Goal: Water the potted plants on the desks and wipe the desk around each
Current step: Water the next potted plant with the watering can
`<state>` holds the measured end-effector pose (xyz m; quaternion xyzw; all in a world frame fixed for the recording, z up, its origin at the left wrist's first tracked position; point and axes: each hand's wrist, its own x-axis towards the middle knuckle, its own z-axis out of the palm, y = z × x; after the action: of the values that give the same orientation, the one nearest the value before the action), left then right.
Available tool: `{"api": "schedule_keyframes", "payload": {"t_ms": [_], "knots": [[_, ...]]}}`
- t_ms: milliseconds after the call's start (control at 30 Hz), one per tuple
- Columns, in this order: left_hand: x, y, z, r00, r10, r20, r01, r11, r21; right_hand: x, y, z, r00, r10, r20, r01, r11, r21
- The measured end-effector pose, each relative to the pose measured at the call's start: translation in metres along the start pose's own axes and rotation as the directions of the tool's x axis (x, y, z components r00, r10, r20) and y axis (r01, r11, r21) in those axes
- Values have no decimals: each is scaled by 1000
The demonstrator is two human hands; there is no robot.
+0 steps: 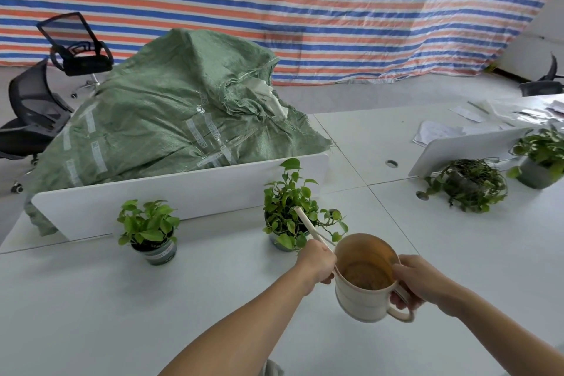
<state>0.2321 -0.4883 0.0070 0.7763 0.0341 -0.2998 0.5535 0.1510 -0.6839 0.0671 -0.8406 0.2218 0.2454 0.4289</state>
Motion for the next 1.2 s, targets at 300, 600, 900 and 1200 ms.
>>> {"api": "schedule_keyframes", "payload": {"t_ms": [300, 600, 900, 1200], "knots": [[0, 14, 30, 995, 47, 86, -53, 996, 74, -8, 39, -10, 997, 6, -75, 3, 992, 125], [20, 47, 99, 990, 38, 133, -50, 995, 88, 24, 99, -58, 987, 34, -154, 7, 966, 258], [72, 50, 181, 994, -105, -5, 103, 963, 250, 89, 161, -148, 987, 40, -157, 7, 958, 287], [83, -9, 222, 963, -268, -28, 237, 791, 564, 157, 204, -218, 973, 95, -209, -25, 949, 315]]}}
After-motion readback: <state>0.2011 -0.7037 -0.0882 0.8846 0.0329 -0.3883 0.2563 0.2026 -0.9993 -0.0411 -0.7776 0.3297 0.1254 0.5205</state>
